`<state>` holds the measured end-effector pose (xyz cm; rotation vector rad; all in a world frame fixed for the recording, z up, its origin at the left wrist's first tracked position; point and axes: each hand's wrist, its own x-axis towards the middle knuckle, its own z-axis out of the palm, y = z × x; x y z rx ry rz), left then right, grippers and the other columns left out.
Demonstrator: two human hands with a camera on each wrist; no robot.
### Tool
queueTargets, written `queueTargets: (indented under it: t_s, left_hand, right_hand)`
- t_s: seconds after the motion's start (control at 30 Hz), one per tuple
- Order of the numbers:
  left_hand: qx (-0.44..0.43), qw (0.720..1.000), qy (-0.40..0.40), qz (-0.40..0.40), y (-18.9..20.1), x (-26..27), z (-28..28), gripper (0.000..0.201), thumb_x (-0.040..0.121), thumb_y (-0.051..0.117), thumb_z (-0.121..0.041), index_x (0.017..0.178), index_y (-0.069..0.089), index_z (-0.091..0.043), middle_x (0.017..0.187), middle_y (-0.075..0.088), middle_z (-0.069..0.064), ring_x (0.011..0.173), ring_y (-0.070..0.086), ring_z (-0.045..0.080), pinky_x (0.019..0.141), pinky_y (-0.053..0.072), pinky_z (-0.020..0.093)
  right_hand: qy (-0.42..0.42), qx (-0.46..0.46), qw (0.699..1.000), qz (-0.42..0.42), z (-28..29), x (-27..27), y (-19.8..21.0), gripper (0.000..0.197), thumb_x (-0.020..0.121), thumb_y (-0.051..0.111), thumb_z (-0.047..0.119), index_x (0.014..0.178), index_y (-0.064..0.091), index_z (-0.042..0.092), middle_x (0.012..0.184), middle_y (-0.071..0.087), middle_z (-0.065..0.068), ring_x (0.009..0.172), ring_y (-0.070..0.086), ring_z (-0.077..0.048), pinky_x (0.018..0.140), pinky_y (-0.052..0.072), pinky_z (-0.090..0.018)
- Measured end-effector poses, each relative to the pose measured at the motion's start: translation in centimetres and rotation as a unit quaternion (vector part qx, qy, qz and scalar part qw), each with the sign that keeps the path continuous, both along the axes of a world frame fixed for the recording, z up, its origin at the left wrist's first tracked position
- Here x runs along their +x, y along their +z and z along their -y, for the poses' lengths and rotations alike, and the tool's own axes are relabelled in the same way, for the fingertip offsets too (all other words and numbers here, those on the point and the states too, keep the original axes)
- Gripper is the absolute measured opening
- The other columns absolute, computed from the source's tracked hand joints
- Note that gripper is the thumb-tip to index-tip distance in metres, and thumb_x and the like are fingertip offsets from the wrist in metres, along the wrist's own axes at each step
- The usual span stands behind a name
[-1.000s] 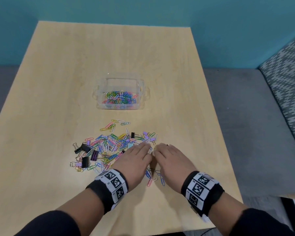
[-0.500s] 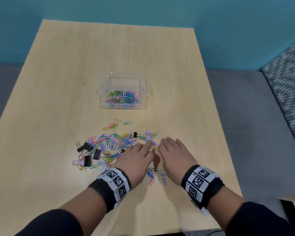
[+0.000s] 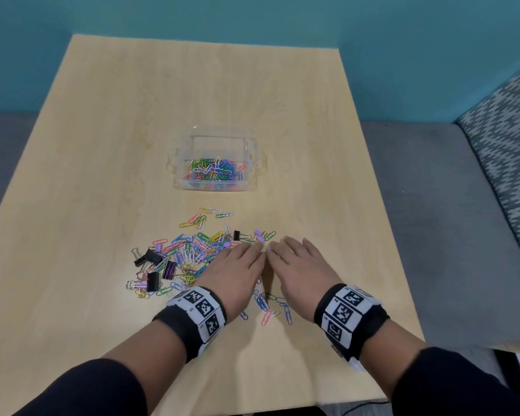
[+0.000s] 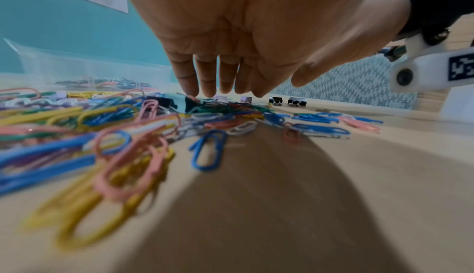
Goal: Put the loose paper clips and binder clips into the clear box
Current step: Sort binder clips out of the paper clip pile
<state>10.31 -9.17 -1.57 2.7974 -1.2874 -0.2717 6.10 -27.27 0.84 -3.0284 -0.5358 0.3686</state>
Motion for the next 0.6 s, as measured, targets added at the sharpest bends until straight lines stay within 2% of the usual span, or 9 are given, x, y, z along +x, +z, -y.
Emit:
queueTargets:
  t_s: [0.1, 0.2, 0.27, 0.37, 0.43, 0.5, 0.6]
  left_hand:
    - [0.016, 1.000, -0.021, 0.004, 0.1, -0.1, -0.1, 0.054, 0.064, 0.069, -0.021, 0.117, 0.063, -0.009, 0.123, 0.061, 0.008, 0.110, 0.058, 0.028, 0.084, 0.050, 0.040]
    - [0.010, 1.000, -0.021, 0.002, 0.3, -0.6, -0.5, 0.038, 0.076, 0.049, -0.018, 0.111, 0.063, -0.012, 0.116, 0.063, 0.007, 0.105, 0.057, 0.028, 0.085, 0.049, 0.040]
    - [0.009, 1.000, -0.021, -0.009, 0.4, -0.9, -0.7, 0.038, 0.077, 0.039, -0.017, 0.108, 0.061, -0.013, 0.110, 0.061, 0.005, 0.101, 0.055, 0.028, 0.084, 0.047, 0.041]
    - [0.007, 1.000, -0.019, -0.006, 0.4, -1.3, -0.7, 0.036, 0.074, 0.051, -0.018, 0.109, 0.060, -0.012, 0.111, 0.059, 0.005, 0.104, 0.054, 0.028, 0.087, 0.046, 0.041]
    - [-0.002, 1.000, -0.015, -0.006, 0.4, -1.5, -0.7, 0.041, 0.069, 0.061, -0.018, 0.110, 0.060, -0.012, 0.113, 0.058, 0.006, 0.106, 0.052, 0.028, 0.088, 0.045, 0.040]
    - [-0.017, 1.000, -0.009, -0.005, 0.5, -1.7, -0.7, 0.041, 0.069, 0.062, -0.017, 0.110, 0.060, -0.013, 0.115, 0.058, 0.004, 0.107, 0.052, 0.027, 0.089, 0.045, 0.039]
    - [-0.032, 0.999, 0.000, -0.001, 0.8, -2.0, -1.1, 0.036, 0.074, 0.052, -0.018, 0.107, 0.062, -0.013, 0.115, 0.059, 0.005, 0.108, 0.052, 0.027, 0.090, 0.045, 0.039]
  right_hand:
    - [0.013, -0.039, 0.999, -0.035, 0.3, 0.2, -0.1, 0.063, 0.068, 0.064, 0.014, 0.129, 0.052, 0.007, 0.131, 0.053, -0.008, 0.126, 0.044, -0.037, 0.103, 0.036, -0.055]
    - [-0.018, -0.061, 0.997, -0.044, 0.8, 0.4, -0.2, 0.060, 0.070, 0.060, 0.013, 0.129, 0.052, 0.008, 0.132, 0.053, -0.009, 0.128, 0.041, -0.037, 0.104, 0.034, -0.055]
    - [-0.026, -0.051, 0.997, -0.043, 0.8, 1.0, -0.2, 0.059, 0.075, 0.054, 0.011, 0.133, 0.047, 0.007, 0.140, 0.046, -0.010, 0.134, 0.033, -0.036, 0.108, 0.029, -0.054]
    - [-0.015, -0.017, 0.999, -0.048, 0.5, 1.9, 0.0, 0.060, 0.083, 0.044, 0.011, 0.143, 0.032, 0.010, 0.154, 0.026, -0.009, 0.143, 0.015, -0.032, 0.115, 0.015, -0.051]
    - [-0.008, -0.029, 0.998, -0.055, 0.1, 2.3, 0.2, 0.060, 0.085, 0.041, 0.012, 0.144, 0.027, 0.012, 0.156, 0.021, -0.008, 0.145, 0.009, -0.031, 0.116, 0.010, -0.050]
    - [-0.002, -0.041, 0.998, -0.055, -0.1, 2.1, 0.4, 0.058, 0.085, 0.043, 0.013, 0.141, 0.031, 0.012, 0.154, 0.025, -0.008, 0.144, 0.009, -0.032, 0.115, 0.010, -0.051]
    - [0.032, -0.045, 0.998, -0.042, -0.7, 0.8, 0.8, 0.049, 0.080, 0.051, 0.014, 0.129, 0.044, 0.011, 0.143, 0.041, -0.011, 0.141, 0.020, -0.035, 0.113, 0.016, -0.054]
